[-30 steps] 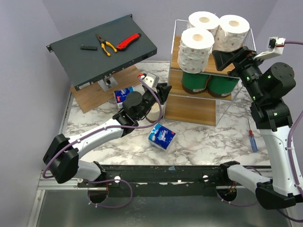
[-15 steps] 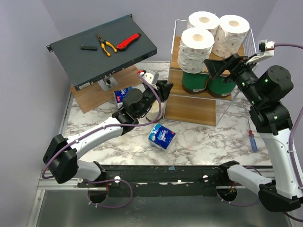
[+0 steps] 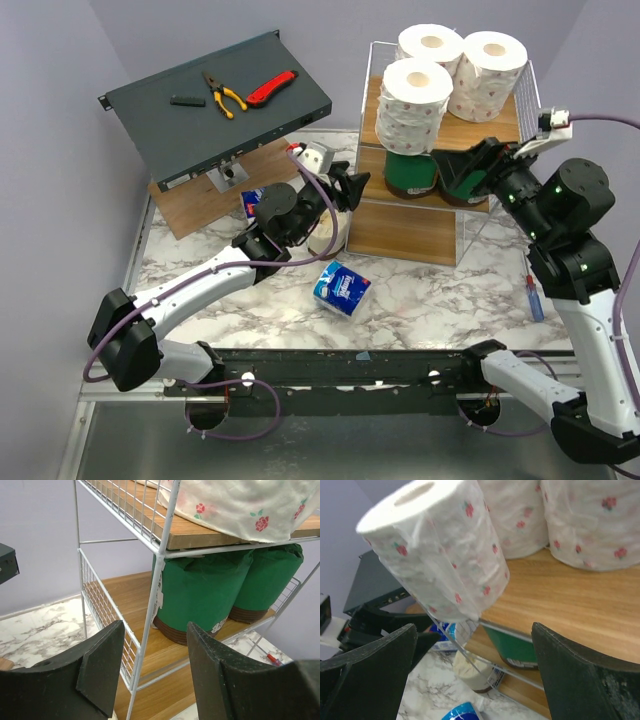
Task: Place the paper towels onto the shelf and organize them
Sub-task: Adjust the paper towel on the shelf.
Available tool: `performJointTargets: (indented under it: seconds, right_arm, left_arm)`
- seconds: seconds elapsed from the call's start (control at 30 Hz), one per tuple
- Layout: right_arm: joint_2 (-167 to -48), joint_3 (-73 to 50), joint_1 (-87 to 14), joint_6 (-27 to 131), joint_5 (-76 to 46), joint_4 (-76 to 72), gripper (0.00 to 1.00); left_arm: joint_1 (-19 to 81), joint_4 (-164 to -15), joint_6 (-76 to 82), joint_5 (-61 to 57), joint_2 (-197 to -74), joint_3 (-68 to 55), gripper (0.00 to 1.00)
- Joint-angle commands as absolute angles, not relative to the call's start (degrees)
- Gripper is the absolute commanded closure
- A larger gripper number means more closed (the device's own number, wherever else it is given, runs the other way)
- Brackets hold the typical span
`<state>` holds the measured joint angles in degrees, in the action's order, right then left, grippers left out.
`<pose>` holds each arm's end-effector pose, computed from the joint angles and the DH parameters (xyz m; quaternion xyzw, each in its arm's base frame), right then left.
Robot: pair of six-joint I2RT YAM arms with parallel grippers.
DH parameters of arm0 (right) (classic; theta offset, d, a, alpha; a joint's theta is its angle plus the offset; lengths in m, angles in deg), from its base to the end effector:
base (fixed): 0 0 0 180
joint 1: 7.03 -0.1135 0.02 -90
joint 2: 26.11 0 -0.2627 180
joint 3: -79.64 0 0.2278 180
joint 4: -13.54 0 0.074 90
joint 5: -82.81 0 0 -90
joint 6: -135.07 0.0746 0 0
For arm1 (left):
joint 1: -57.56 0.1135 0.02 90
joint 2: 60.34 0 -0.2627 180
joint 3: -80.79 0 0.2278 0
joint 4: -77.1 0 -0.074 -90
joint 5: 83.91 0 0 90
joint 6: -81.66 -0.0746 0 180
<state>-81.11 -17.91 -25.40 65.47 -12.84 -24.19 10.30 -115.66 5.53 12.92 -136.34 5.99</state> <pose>0.1731 0.0652 0.4952 -0.0243 0.6765 0.2755 0.6826 0.2300 -0.2358 0.3933 0.1371 0.6178 -0.3608 0.6850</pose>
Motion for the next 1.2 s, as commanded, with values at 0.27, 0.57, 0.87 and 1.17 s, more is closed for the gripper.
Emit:
performJointTargets:
  seconds: [0.27,0.57,0.87,1.17]
  right_arm:
    - [-80.8,-21.4,-25.7,64.6,-13.6,-27.0,0.0]
    - [-86.8,-24.6,-27.2,64.5,-14.3,-25.5,0.0]
    - [-89.8,-26.2,-30.0,62.1,-9.4,-25.7,0.0]
    - [-87.8,-25.1,-30.1,61.1,8.2,-27.3,0.0]
  left_arm:
    - [10.1,-115.0,2.5,12.0,-138.2,0.0,0.43]
    - [10.1,-113.7,3.8,12.4,-139.4,-0.4,0.44]
    - [10.1,-113.5,3.8,11.7,-139.8,-1.0,0.46]
    - [10.1,-114.3,3.7,10.9,-139.3,0.2,0.5]
